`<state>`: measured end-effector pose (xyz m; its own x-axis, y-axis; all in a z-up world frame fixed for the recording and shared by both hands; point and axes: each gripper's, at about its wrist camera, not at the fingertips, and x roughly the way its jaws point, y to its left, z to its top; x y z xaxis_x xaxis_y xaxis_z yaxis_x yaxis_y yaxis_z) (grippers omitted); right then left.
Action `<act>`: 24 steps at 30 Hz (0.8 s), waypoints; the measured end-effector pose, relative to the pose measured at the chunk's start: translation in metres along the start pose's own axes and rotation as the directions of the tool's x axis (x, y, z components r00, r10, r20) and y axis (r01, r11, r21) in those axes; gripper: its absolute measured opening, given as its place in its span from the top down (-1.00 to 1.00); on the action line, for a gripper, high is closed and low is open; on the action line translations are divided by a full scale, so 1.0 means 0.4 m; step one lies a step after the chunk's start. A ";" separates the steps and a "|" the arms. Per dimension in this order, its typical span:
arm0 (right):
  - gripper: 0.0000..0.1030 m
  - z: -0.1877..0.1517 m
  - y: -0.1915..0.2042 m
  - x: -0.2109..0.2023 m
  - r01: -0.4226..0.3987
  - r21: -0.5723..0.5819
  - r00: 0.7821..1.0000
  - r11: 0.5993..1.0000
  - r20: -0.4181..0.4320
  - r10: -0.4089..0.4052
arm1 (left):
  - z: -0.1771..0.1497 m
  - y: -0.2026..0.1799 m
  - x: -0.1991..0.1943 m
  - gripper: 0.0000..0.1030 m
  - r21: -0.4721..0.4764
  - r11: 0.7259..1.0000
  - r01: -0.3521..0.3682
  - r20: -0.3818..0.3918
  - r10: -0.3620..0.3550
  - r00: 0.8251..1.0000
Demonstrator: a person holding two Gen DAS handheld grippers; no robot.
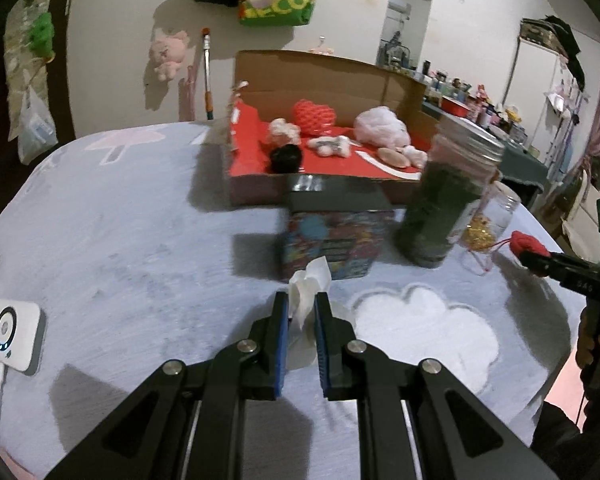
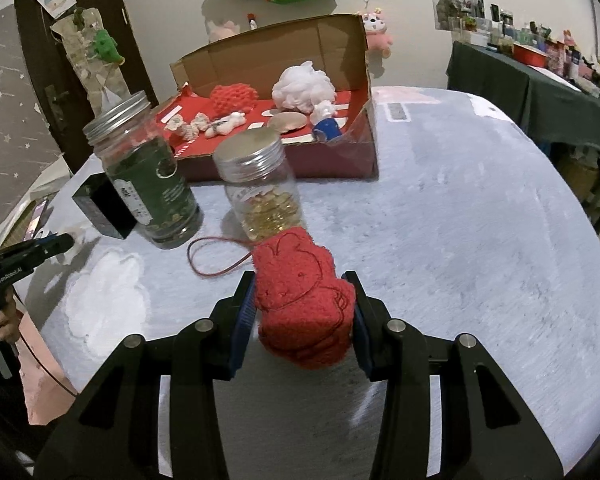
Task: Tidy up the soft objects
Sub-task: 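Carry the tissue and red bunny over the red-lined box with both tools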
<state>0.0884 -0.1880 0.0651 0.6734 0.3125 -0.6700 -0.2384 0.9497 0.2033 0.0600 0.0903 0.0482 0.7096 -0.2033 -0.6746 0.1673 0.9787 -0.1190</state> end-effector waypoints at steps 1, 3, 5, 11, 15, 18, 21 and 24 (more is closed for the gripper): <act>0.21 0.005 -0.003 0.001 0.004 -0.005 1.000 1.000 -0.002 -0.004 | -0.002 0.011 0.001 0.75 -0.004 1.000 -0.005 -0.004 0.005 1.000; 0.21 0.016 -0.009 0.002 0.011 -0.017 1.000 1.000 -0.004 -0.011 | -0.003 0.029 0.002 0.75 -0.010 1.000 -0.012 -0.004 0.012 1.000; 0.21 0.027 -0.015 0.005 0.019 -0.035 1.000 0.999 -0.007 -0.019 | 0.000 0.050 0.004 0.75 -0.013 1.000 -0.005 -0.004 0.005 1.000; 0.21 0.064 -0.035 0.024 0.032 -0.093 0.999 0.995 -0.035 -0.035 | 0.018 0.094 0.017 0.75 0.034 0.999 -0.001 0.006 0.000 1.000; 0.21 0.088 -0.040 0.039 0.036 -0.141 0.998 0.989 -0.051 -0.043 | 0.045 0.114 0.030 0.75 0.057 0.998 0.039 0.020 -0.040 0.999; 0.21 0.106 -0.042 0.053 0.040 -0.173 0.997 0.984 -0.063 -0.052 | 0.070 0.123 0.043 0.75 0.084 0.995 0.060 0.022 -0.062 0.998; 0.21 0.120 -0.040 0.063 0.046 -0.206 0.996 0.978 -0.070 -0.061 | 0.089 0.126 0.056 0.75 0.109 0.992 0.070 0.016 -0.073 0.997; 0.21 0.134 -0.036 0.069 0.047 -0.236 0.995 0.971 -0.073 -0.066 | 0.110 0.129 0.065 0.75 0.122 0.989 0.087 0.009 -0.088 0.996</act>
<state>0.1481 -0.1916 0.0820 0.6347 0.2466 -0.7324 -0.3646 0.9312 -0.0024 0.1170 0.1342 0.0567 0.6982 -0.2894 -0.6548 0.3103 0.9466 -0.0874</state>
